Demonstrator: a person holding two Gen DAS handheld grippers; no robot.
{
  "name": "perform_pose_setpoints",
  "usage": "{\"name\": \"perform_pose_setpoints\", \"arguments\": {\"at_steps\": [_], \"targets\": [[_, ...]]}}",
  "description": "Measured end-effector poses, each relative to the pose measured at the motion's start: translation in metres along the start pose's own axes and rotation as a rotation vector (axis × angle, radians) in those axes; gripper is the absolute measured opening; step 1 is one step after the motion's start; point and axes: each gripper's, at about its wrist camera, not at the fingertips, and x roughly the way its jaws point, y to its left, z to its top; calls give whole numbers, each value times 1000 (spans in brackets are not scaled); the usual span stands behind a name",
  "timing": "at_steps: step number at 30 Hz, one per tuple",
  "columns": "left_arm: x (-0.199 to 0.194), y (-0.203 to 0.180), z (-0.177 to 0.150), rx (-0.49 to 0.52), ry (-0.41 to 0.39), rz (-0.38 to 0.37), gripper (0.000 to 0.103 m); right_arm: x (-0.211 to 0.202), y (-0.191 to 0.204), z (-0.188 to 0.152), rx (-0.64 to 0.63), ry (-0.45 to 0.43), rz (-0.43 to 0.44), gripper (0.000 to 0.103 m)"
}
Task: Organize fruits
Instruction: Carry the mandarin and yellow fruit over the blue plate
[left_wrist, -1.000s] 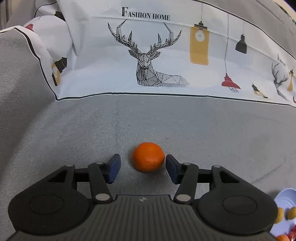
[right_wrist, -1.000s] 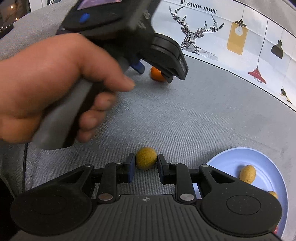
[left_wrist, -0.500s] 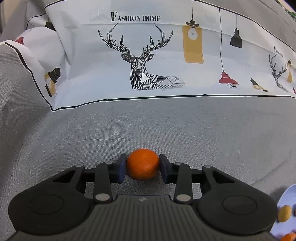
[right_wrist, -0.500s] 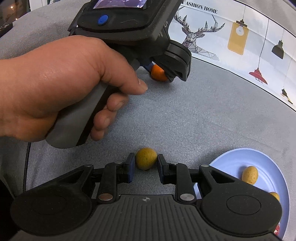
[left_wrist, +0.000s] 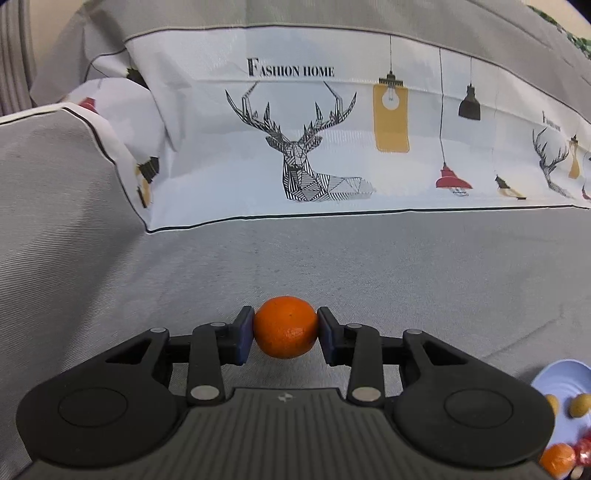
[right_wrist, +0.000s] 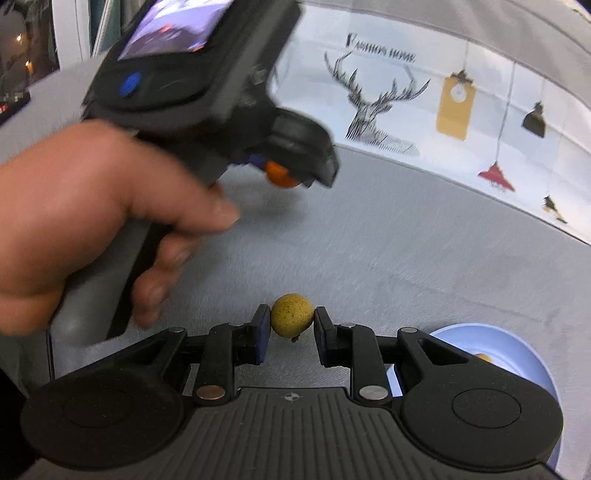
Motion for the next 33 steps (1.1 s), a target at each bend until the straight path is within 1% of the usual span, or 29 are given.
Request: {"name": "perform_pose_setpoints", "arguments": {"at_steps": [4,9,11,13,16,18,21,22,23,26,27,30,33], "targets": [[-25,3,-6,-18,0,-6,40,-28,-7,6,5,-71,-20,27],[-64,9,-16,-68,-10,-24,40,-86,-32,20,72,-178,-56,26],[-83,10,-18,-105,-39,-40,40,-112,-47,16,92,-220,-73,26],[-100,7,-21,-117,-75,-62,40,-132,-61,7,98,-242,-90,26],[-126,-5,-26,-121,-129,-106,40,-146,-81,-13,117,-251,-127,26],[-141,-15,-32,-133,-146,-146,40,-146,-93,-29,155,-252,-147,26],[-151,-31,-42,-146,-133,-204,40,-137,-108,-48,233,-217,-163,26],[-151,-37,-45,-137,-121,-219,40,-136,-109,-51,237,-216,-167,26],[-150,-45,-48,-106,-111,-224,40,-133,-110,-52,233,-218,-169,26],[-140,-64,-50,-5,-93,-188,40,-126,-111,-57,212,-191,-180,26],[-135,-68,-51,9,-82,-180,40,-122,-113,-58,214,-179,-183,26],[-123,-70,-53,13,-45,-167,40,-115,-118,-56,229,-175,-188,26],[-116,-66,-53,0,-31,-168,40,-112,-122,-54,243,-174,-193,26]]}}
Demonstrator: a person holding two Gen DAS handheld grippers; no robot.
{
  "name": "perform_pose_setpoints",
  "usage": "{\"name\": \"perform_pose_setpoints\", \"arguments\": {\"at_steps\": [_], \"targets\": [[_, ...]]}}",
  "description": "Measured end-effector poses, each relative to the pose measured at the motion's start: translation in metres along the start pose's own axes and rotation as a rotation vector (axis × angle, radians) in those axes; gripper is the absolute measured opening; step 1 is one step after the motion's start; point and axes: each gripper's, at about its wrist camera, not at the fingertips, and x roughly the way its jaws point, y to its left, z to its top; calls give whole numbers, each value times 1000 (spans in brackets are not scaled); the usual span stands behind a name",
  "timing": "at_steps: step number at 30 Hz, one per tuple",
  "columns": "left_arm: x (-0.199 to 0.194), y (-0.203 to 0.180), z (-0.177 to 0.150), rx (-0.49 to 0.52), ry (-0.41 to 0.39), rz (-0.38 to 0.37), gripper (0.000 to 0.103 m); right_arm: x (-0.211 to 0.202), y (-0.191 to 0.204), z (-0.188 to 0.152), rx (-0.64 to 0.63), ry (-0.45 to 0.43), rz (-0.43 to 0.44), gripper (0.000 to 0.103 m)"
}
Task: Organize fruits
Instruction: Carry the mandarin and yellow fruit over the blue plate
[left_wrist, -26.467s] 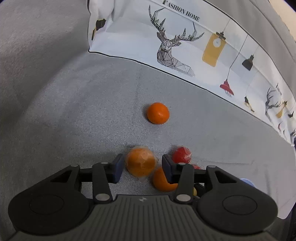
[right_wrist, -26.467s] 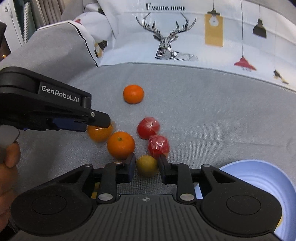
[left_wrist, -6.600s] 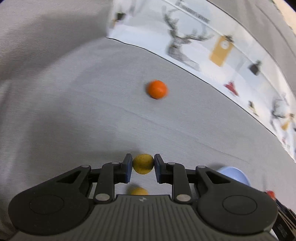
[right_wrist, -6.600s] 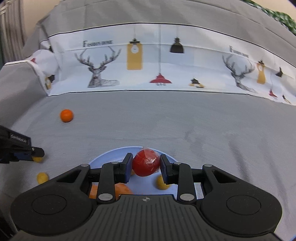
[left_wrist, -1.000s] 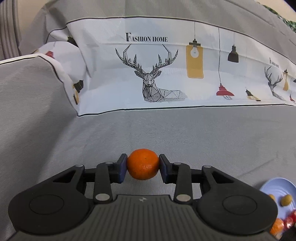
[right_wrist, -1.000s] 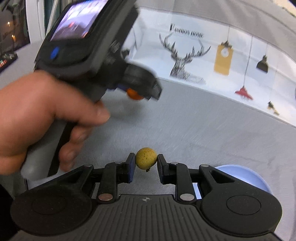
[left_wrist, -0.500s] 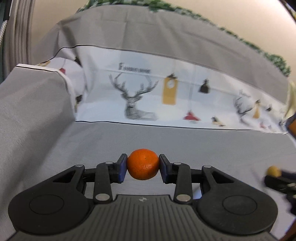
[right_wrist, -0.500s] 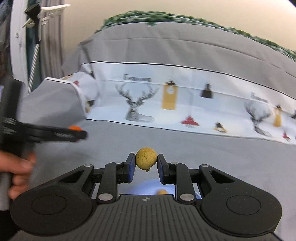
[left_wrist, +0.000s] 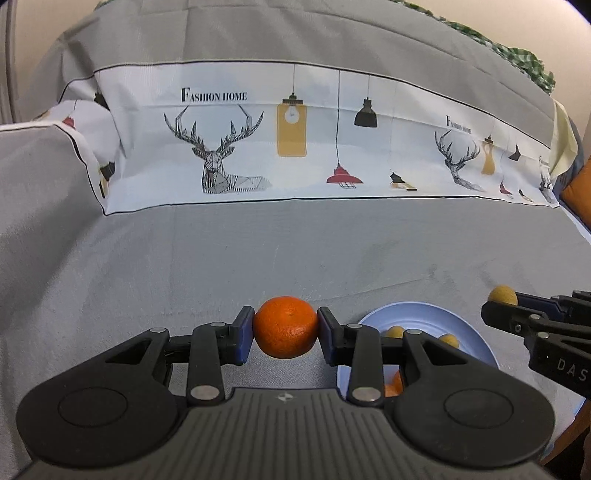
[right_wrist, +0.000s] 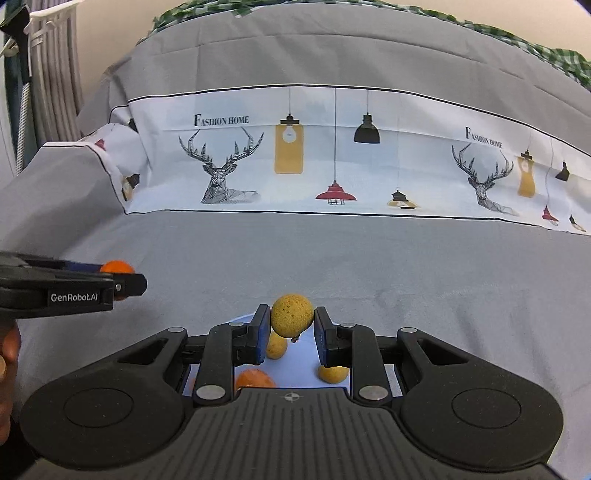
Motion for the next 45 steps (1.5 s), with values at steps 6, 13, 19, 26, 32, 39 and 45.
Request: {"name": "perform_pose_setpoints", "arguments": {"at_steps": [6,13,19,26,32,39,45], "targets": [[4,3,-1,-4,15,15,40,3,1,-3,-17,11,-9,26],[7,1,-1,5,21,19,41,2,3,-2,-13,8,-22,26],[7,2,0,-1,21,19,41,3,0,-3,0,8,-55,26],[7,0,0,-3,19,0,41,6,-20,-4,90,23,-112,26],[11,-9,-1,10,38,-93,41,10,-25,-9,131,58,-101,26],[17,-35,-9,84,62,-201,41,15,-16,-11,95,81,-76,26],[20,-40,-12,79,77,-241,44,19,-15,-12,93,104,-64,36]]}}
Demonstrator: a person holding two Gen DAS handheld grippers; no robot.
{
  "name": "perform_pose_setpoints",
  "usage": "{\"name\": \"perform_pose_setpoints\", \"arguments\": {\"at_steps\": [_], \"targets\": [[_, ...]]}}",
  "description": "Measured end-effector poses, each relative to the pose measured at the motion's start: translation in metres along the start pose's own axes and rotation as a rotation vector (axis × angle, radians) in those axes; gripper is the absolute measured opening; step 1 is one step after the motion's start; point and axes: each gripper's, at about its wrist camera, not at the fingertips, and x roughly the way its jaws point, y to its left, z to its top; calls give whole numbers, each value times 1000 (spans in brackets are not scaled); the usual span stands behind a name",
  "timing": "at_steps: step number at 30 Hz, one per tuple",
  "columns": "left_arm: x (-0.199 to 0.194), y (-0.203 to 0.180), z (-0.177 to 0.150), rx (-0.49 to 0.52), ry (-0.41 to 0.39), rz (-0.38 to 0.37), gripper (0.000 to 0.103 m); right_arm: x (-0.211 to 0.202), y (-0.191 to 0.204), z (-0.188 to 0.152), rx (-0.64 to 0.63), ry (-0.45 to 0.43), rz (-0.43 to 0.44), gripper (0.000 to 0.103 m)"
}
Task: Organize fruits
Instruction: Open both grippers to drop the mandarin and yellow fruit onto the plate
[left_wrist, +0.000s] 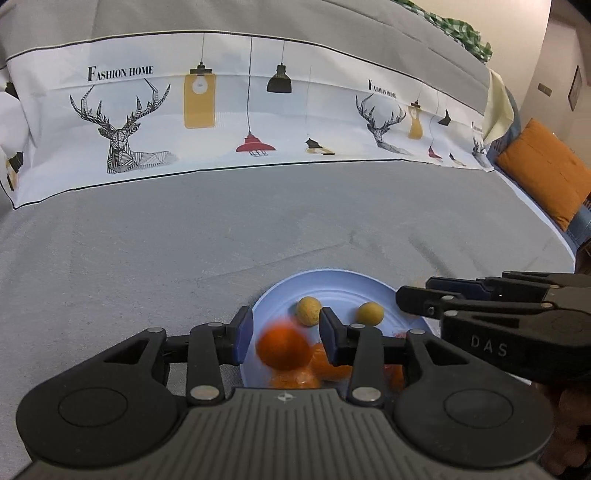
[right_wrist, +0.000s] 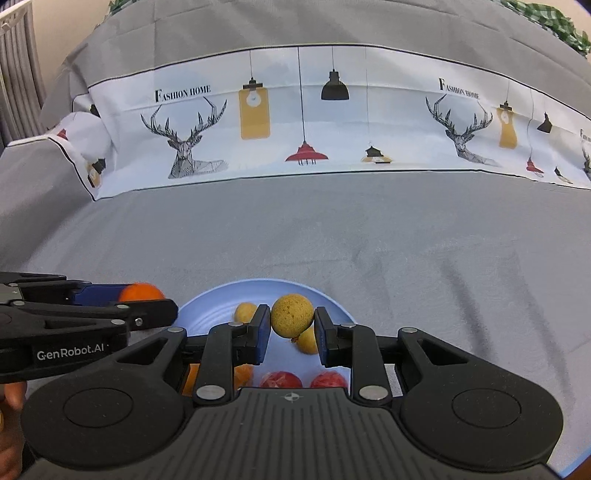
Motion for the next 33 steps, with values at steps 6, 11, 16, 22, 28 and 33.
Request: {"name": "perform_pose_setpoints", "arguments": {"at_steps": [6,11,16,22,28,33], "targets": [[-2,5,3,-26,-6,17,44,-1,-6,0,32,-7,-4,40],[-2,5,2,-16,4,31,44,-2,-6,-1,36,-9,-6,40],[-2,5,2,-8,5,45,44,-1,-7,-1,40,-4,-14,41],[-7,5,2,11,-9,80,59,-2,-11,-3,59,-12,-35,59],[-22,-2,-2,36,-44,117,83,-17,-16,-7,77,-67,-51,83],[-44,-11,-7,45,-86,169,94,-45,-16,-11,49,-152,-66,99]]}}
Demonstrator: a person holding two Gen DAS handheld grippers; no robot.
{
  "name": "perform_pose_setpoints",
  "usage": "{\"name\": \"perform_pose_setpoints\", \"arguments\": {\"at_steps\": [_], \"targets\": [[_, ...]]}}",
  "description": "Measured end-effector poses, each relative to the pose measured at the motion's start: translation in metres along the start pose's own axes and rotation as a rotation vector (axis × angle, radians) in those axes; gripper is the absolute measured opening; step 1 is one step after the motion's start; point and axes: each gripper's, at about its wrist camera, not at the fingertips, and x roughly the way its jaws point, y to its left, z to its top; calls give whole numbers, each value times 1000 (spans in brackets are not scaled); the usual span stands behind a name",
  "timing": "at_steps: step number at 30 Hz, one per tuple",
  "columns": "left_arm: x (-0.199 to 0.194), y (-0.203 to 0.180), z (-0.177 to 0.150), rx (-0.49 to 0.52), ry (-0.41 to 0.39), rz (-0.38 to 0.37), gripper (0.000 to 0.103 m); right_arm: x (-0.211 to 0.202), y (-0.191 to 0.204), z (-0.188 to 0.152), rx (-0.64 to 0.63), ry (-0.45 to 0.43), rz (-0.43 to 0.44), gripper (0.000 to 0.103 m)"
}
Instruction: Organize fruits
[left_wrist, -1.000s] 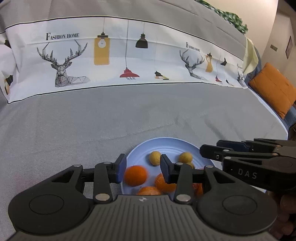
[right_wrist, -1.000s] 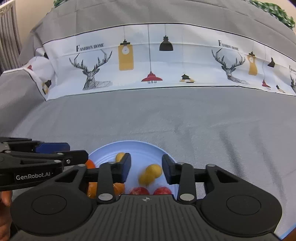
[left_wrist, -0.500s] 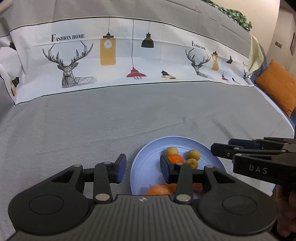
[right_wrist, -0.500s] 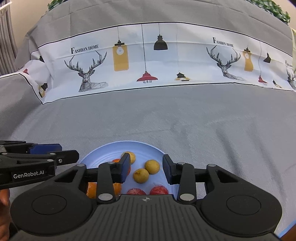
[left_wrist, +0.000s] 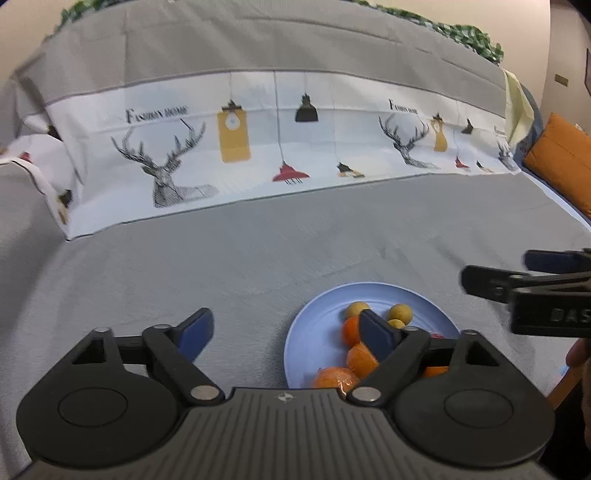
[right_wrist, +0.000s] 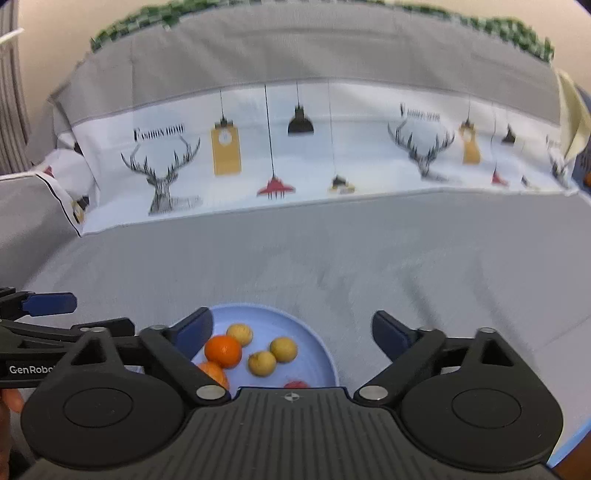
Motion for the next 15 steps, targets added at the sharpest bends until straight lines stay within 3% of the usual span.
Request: {"name": "perform_pose_setpoints", "arguments": {"at_steps": [3,8,15], "targets": [[-18,-3,-7,-54,8,25,100,-20,-1,-6,3,-37,-21,102],[-43,-21,-30,-99,100,69,101,-54,-4,-31,27,-33,-50,102],[-45,-41,-46,-34,135,70,101,-57,-16,-53,75,8,-69,102]]}}
